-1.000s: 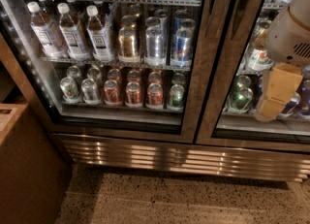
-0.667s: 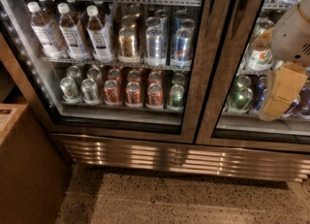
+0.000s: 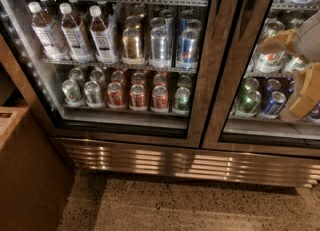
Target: Open left fridge door
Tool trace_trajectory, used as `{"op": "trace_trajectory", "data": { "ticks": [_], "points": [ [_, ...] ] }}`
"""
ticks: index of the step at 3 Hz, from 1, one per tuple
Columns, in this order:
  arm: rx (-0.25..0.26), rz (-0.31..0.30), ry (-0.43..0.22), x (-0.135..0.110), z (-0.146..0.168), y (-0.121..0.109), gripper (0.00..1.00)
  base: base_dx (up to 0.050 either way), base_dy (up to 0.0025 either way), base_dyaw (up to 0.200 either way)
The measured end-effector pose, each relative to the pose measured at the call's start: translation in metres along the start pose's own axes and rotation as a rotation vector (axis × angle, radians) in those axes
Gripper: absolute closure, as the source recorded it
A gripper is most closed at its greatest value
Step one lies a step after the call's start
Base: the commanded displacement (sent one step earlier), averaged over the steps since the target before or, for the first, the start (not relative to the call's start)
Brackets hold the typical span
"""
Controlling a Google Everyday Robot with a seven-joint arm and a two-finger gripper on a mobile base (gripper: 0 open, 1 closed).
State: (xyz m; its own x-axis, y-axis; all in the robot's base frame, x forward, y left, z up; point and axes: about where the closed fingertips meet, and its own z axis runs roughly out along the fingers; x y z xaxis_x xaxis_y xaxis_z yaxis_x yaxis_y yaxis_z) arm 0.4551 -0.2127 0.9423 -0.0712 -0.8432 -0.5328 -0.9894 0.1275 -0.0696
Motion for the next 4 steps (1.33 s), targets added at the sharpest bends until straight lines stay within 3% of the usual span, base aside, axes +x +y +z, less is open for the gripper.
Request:
{"op": "trace_trajectory", "data": {
  "ticks": [2, 3, 4],
  "points": [
    [-0.056, -0.032, -0.232, 0.0046, -0.0034, -0.0051, 0.0, 0.0, 0.0, 0.0],
    [-0.056, -0.032, -0.233, 0.0046, -0.0034, -0.0052, 0.0, 0.0, 0.0, 0.0],
    [-0.067, -0.049, -0.311, 0.002, -0.0027, -0.0107, 0.0, 0.0, 0.0, 0.0]
  ]
}}
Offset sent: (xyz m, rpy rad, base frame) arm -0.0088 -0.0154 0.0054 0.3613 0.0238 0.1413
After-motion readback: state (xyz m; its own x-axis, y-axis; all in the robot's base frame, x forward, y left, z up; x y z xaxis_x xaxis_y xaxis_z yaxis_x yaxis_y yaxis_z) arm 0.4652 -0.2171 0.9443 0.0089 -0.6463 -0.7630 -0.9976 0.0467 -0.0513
